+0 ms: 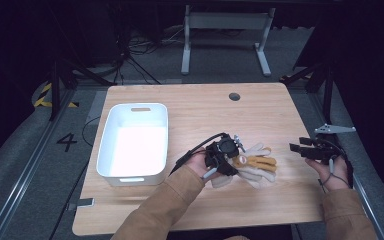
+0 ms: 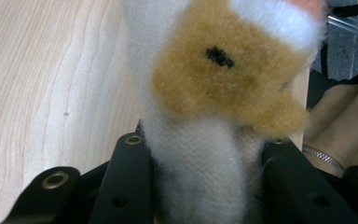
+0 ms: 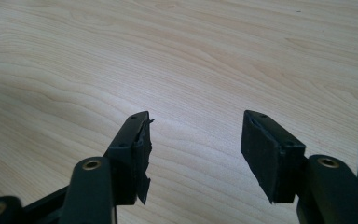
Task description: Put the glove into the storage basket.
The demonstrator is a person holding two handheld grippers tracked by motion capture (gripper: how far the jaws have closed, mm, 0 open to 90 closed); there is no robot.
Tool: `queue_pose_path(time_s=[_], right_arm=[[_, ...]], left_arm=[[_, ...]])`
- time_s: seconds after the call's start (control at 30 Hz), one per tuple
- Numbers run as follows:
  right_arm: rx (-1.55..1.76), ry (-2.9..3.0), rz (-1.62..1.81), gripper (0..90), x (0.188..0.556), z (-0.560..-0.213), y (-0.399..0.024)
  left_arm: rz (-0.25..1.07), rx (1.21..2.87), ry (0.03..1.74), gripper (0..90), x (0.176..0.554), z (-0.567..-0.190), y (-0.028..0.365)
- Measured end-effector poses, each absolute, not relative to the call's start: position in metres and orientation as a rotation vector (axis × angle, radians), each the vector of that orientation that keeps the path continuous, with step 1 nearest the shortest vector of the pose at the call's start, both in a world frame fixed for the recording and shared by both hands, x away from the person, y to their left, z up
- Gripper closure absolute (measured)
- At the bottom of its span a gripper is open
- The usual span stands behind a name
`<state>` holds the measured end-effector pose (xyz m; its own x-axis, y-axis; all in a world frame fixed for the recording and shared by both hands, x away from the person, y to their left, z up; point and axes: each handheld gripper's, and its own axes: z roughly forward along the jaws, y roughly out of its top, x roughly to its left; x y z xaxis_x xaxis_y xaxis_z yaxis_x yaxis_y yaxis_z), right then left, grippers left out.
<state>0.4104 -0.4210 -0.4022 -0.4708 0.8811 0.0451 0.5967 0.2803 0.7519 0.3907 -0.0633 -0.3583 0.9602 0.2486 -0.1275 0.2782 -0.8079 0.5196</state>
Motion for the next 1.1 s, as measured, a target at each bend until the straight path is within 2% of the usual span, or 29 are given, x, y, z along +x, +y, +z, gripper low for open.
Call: queue_pose_path(time_s=[0.4,0.57,0.7,0.9,1.1], right_arm=[[1.310,2.259,1.048,46.3,0.430,-0.405,-0.408],[1.308,2.270,1.062,47.9,0.440,-0.405,-0.402],[1.282,2.285,1.076,49.8,0.451,-0.407,-0.392],[1.274,2.311,1.070,51.5,0.461,-0.409,-0.383],[1.298,2.326,1.029,53.4,0.463,-0.409,-0.379]], left_arm=[[-0.002,2.555,0.440,68.4,0.390,-0.341,-0.049],[-0.001,2.560,0.551,68.4,0.393,-0.336,-0.039],[0.002,2.551,0.733,68.4,0.400,-0.330,-0.025],[0.050,2.508,0.860,67.9,0.406,-0.321,-0.014],[0.038,2.479,0.995,68.0,0.421,-0.317,-0.006]])
